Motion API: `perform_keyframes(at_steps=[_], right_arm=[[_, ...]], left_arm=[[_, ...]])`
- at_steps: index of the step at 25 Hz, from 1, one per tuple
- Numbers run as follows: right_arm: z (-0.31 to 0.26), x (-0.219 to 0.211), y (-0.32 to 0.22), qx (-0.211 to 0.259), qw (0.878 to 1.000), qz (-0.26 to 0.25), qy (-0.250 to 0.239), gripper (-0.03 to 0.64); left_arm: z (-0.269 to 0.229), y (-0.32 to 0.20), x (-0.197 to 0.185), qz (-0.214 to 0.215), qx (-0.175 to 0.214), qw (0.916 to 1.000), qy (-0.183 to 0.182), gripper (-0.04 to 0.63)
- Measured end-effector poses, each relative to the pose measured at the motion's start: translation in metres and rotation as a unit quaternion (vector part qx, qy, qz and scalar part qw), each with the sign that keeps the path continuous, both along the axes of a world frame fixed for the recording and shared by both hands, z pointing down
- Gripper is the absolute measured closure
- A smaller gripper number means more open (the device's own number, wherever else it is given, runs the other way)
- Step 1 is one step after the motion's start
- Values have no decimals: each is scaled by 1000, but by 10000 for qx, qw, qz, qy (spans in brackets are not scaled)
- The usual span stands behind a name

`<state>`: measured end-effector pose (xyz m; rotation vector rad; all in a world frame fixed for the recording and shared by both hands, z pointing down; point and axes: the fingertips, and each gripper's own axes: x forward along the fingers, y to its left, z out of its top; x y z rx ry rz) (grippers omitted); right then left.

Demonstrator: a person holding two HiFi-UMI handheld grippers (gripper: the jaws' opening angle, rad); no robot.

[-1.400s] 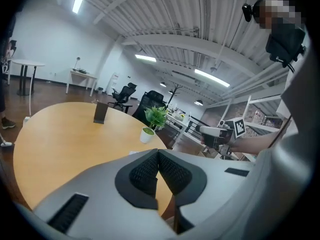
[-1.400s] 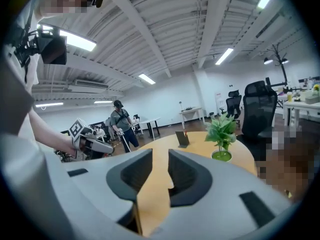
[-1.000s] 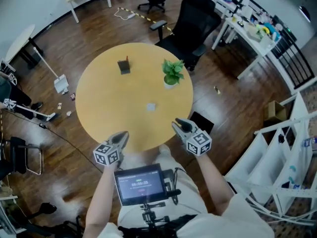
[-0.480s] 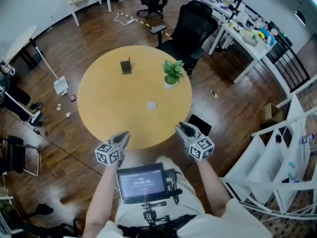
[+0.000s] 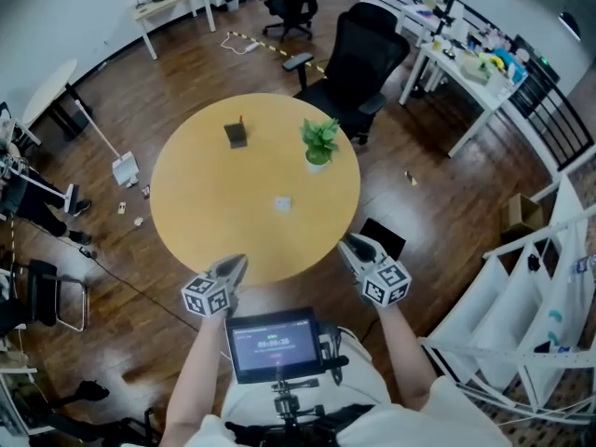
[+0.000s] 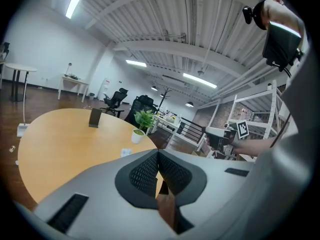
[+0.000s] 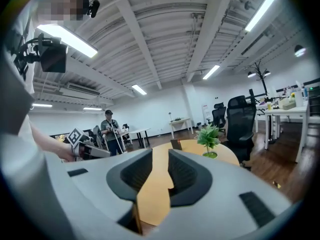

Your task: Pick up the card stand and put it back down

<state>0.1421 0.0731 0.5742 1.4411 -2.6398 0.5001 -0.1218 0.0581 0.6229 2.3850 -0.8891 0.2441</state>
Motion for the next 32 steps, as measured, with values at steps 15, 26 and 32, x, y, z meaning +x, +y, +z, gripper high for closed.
perform_keyframes(at_steps=[15, 26, 32], right_arm=[[-58, 93, 64, 336, 9991, -244, 131, 512], [-91, 143, 129, 501, 9986, -136, -16, 512], [-81, 160, 140, 494, 9986, -70, 180, 518]], left_arm=[[-29, 64, 104, -95, 137, 9999, 12, 595], [-36, 139, 153, -74, 33, 9999, 149, 595], [-40, 156, 164, -132, 38, 9998, 121, 595]])
